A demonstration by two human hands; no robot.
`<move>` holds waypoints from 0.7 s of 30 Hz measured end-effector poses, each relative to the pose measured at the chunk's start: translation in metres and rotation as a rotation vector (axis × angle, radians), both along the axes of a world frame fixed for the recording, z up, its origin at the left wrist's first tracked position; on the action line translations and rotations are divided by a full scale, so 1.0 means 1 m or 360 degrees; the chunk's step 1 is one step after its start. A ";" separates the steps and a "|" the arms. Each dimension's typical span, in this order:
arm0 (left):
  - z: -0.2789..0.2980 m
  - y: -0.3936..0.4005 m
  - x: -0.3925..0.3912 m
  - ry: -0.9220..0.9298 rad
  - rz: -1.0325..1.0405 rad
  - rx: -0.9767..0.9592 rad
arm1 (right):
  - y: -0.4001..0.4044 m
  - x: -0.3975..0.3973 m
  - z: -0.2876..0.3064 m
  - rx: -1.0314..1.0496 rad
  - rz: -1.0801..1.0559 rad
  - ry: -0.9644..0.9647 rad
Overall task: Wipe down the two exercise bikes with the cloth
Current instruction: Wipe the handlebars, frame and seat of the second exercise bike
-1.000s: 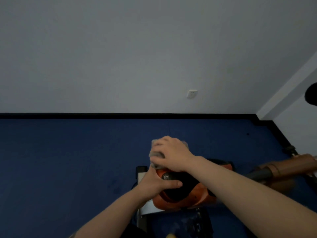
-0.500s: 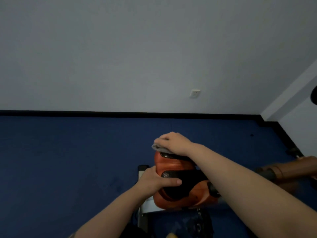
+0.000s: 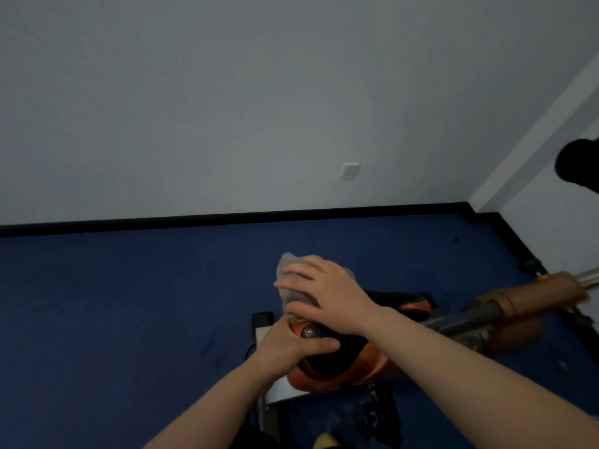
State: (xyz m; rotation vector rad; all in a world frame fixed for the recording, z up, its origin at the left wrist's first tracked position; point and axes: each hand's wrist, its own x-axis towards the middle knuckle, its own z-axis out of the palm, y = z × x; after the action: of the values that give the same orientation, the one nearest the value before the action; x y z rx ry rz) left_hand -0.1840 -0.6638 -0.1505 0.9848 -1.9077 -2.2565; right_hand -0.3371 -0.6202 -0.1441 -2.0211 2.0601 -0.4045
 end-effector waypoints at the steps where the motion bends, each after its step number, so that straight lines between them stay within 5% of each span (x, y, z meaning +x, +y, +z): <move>1: 0.001 -0.001 0.000 0.0024 -0.0021 0.0016 | 0.010 -0.009 -0.001 0.0036 -0.0003 -0.0043; 4: 0.001 -0.008 0.003 0.0077 -0.0121 0.0033 | 0.039 -0.030 0.002 0.0110 -0.0386 -0.0290; 11: -0.008 -0.040 0.005 0.0070 0.0097 0.0025 | 0.044 0.019 0.004 0.0176 -0.0744 -0.0070; 16: -0.006 -0.055 -0.003 0.0126 -0.0016 -0.0312 | 0.056 0.027 0.000 0.0104 -0.1155 -0.0036; 21: -0.010 -0.049 -0.012 0.0263 -0.0315 -0.1025 | 0.058 0.104 0.008 0.0115 -0.1509 -0.0177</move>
State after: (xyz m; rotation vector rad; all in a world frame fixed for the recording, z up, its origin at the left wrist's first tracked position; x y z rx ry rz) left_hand -0.1957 -0.7125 -0.1600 0.5197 -2.4778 -1.5296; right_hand -0.2329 -0.5618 -0.1357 -0.8272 2.7693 -0.5516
